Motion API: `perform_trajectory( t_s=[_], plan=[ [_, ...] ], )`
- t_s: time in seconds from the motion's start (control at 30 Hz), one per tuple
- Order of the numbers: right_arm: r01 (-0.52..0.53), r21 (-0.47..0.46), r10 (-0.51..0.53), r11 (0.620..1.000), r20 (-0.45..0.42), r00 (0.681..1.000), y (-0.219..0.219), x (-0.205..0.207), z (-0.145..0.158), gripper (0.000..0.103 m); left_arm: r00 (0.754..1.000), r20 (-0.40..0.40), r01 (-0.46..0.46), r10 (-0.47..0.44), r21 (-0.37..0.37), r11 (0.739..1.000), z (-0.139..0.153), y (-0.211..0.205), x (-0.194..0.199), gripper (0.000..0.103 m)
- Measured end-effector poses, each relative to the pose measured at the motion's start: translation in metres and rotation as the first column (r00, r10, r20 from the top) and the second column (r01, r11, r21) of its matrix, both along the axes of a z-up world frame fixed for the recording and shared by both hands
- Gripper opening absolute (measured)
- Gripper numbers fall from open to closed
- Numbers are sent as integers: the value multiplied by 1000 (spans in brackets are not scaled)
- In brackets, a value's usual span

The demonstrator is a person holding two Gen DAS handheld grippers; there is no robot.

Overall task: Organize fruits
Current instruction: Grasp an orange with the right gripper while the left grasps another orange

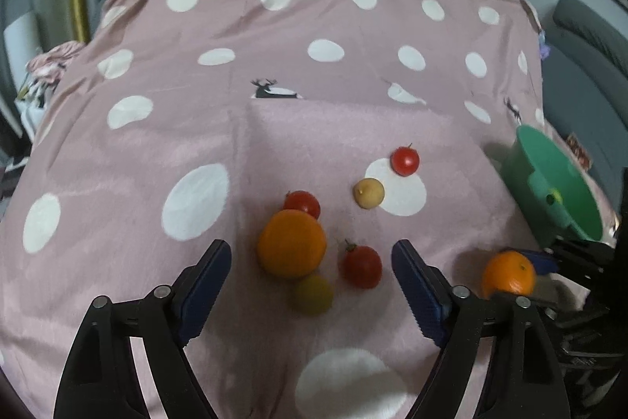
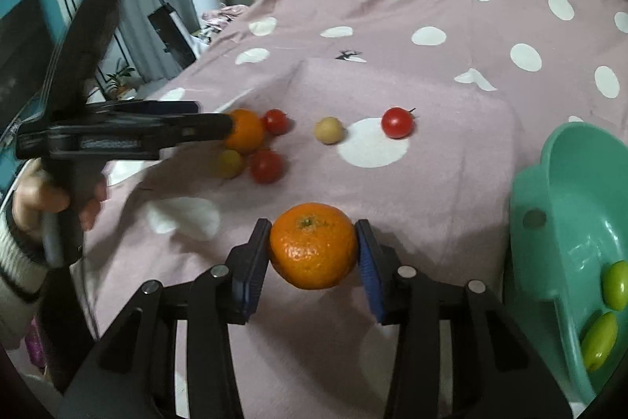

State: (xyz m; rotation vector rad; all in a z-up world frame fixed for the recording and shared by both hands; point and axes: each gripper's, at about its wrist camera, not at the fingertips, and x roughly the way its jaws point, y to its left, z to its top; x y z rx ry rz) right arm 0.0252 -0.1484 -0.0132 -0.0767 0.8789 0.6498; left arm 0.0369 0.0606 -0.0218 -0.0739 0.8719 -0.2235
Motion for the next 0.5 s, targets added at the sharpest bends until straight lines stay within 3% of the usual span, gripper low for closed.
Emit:
perform_trajectory(
  t_s=[0.13,0.5],
  plan=[
    [-7,31,7,1000,-7,1000,-2,-4,-1,44,999,-36,24,-23,24,999,-9,-6,15,68],
    [-1,70,2,998,-17,1000,-9,-4,-1,44,996,-86,37,-30,82,996,-16,-8,41,65]
  ],
)
